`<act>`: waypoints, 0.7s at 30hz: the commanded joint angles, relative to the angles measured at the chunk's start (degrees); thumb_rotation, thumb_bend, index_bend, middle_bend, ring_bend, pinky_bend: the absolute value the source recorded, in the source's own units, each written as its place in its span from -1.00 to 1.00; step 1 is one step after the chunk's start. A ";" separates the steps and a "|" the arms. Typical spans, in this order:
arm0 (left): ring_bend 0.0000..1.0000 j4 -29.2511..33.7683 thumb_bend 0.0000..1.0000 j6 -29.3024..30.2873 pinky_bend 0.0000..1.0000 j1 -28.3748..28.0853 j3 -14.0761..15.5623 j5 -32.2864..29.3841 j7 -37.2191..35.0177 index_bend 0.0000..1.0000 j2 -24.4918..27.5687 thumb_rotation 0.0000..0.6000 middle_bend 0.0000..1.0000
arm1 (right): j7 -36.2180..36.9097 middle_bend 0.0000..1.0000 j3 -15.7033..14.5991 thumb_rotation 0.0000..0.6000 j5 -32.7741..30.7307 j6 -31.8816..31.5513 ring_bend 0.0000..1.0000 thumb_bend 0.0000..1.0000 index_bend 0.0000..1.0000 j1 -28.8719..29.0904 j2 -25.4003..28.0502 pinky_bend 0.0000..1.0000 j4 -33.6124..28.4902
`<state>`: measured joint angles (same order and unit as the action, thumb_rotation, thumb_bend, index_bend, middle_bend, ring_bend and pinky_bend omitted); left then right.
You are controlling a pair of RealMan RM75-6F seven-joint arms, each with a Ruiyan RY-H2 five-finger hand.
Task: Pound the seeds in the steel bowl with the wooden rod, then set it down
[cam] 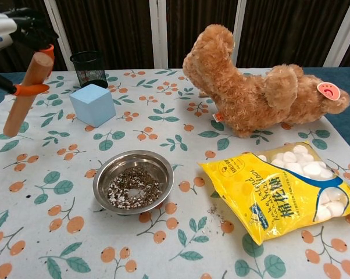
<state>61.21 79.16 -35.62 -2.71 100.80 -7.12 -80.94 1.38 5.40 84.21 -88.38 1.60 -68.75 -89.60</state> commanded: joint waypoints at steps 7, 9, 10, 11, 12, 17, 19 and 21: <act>-0.65 -10.41 0.83 -0.06 -0.90 1.67 4.42 1.85 -1.43 0.19 -1.35 1.00 0.26 | 0.15 -1.00 -0.30 1.00 0.18 -0.30 -1.00 -0.54 -1.00 -0.35 -0.40 -1.00 0.52; -0.65 -11.36 0.83 -0.18 -0.90 1.83 4.74 1.77 -1.86 0.19 -1.94 1.00 0.26 | 0.17 -1.00 -0.31 1.00 0.19 -0.34 -1.00 -0.54 -1.00 -0.39 -0.45 -1.00 0.58; -0.65 -11.79 0.82 -0.23 -0.90 1.89 4.88 1.74 -2.04 0.18 -2.25 1.00 0.25 | 0.17 -1.00 -0.31 1.00 0.18 -0.34 -1.00 -0.54 -1.00 -0.39 -0.48 -1.00 0.60; -0.65 -12.20 0.80 -0.28 -0.90 1.95 5.01 1.70 -2.20 0.16 -2.56 1.00 0.25 | 0.16 -1.00 -0.28 1.00 0.19 -0.36 -1.00 -0.54 -1.00 -0.39 -0.49 -1.00 0.62; -0.65 -12.56 0.78 -0.37 -0.90 2.02 5.17 1.67 -2.33 0.15 -2.92 1.00 0.23 | 0.16 -1.00 -0.30 1.00 0.19 -0.38 -1.00 -0.54 -1.00 -0.42 -0.51 -1.00 0.64; -0.65 -13.63 0.68 -1.00 -0.90 2.48 5.37 0.86 -2.48 0.06 -5.04 1.00 0.10 | 0.33 -1.00 -0.41 1.00 0.24 -0.53 -1.00 -0.54 -1.00 -0.60 -0.65 -1.00 0.84; -0.65 -13.67 0.61 -1.31 -0.90 2.63 5.08 0.14 -2.50 0.00 -5.71 1.00 0.05 | 0.42 -1.00 -0.41 1.00 0.23 -0.54 -1.00 -0.54 -1.00 -0.62 -0.68 -1.00 0.92; -0.66 -13.60 0.50 -1.64 -0.90 2.67 4.82 -0.46 -2.18 -0.08 -6.22 1.00 -0.01 | 0.45 -1.00 -0.31 1.00 0.22 -0.47 -1.00 -0.54 -1.00 -0.53 -0.65 -1.00 0.89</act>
<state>47.62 77.70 -33.01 2.27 100.56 -9.48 -86.94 1.83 5.04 84.44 -88.88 1.02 -69.42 -88.69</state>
